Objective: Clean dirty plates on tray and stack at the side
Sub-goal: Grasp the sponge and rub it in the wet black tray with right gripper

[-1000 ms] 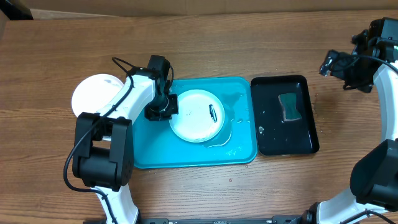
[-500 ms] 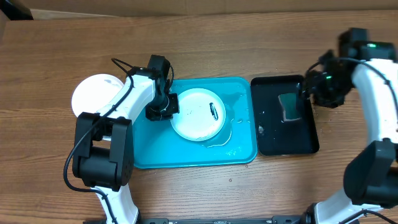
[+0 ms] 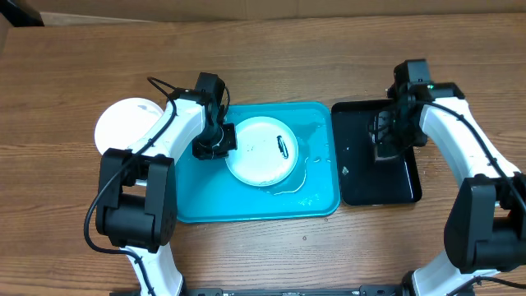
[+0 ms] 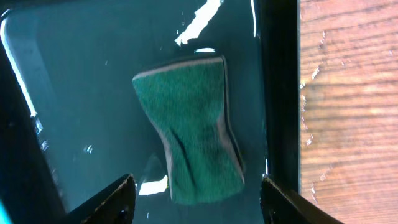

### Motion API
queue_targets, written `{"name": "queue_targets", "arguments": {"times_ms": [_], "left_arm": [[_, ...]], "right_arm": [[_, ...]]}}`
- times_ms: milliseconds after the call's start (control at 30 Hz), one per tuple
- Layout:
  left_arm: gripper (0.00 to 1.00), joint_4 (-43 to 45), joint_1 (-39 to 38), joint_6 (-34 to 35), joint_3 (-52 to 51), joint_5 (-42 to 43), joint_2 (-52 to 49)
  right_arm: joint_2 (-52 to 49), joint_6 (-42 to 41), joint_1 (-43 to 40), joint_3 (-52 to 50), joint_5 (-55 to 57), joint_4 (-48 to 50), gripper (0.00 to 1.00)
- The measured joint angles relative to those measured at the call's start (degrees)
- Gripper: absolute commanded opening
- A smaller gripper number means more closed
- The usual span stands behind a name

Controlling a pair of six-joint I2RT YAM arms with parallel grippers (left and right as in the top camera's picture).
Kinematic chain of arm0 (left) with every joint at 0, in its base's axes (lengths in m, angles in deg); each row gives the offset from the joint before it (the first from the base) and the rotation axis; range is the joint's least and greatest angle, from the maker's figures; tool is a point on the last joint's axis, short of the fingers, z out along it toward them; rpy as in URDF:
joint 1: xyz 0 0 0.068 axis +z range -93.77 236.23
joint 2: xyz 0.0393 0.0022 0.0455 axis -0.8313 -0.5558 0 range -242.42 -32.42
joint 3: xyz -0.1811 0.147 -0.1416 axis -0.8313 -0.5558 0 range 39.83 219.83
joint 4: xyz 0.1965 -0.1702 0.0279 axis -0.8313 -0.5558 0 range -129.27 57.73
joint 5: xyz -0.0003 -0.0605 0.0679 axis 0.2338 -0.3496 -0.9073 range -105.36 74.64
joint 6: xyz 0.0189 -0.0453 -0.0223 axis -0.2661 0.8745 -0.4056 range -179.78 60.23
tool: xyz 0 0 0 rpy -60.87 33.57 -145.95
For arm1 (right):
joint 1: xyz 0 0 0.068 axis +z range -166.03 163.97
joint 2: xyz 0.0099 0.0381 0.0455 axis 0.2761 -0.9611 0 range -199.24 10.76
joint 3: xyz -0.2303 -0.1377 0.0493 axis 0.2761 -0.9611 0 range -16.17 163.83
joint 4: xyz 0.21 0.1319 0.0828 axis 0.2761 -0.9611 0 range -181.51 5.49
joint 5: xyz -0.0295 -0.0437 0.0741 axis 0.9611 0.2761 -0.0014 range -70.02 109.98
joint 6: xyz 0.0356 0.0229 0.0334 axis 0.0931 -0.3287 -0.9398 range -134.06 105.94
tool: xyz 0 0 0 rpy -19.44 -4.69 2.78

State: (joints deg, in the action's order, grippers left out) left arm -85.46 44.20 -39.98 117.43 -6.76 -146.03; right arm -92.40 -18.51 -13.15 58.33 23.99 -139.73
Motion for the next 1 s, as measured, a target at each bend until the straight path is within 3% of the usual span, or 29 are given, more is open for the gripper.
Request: {"name": "queue_targets", "arguments": {"times_ms": [200,433,1000], "left_arm": [[0.04,0.0,0.0,0.0,0.0,0.0,0.0],[0.04,0.0,0.0,0.0,0.0,0.0,0.0],[0.04,0.0,0.0,0.0,0.0,0.0,0.0]], "right_arm": [[0.0,1.9,0.0,-3.1,-1.1,5.5,0.56],[0.0,4.1,0.0,-5.6,-1.6,10.4,0.56],[0.0,4.8,0.0,-11.1,-1.6,15.6,0.42]]}}
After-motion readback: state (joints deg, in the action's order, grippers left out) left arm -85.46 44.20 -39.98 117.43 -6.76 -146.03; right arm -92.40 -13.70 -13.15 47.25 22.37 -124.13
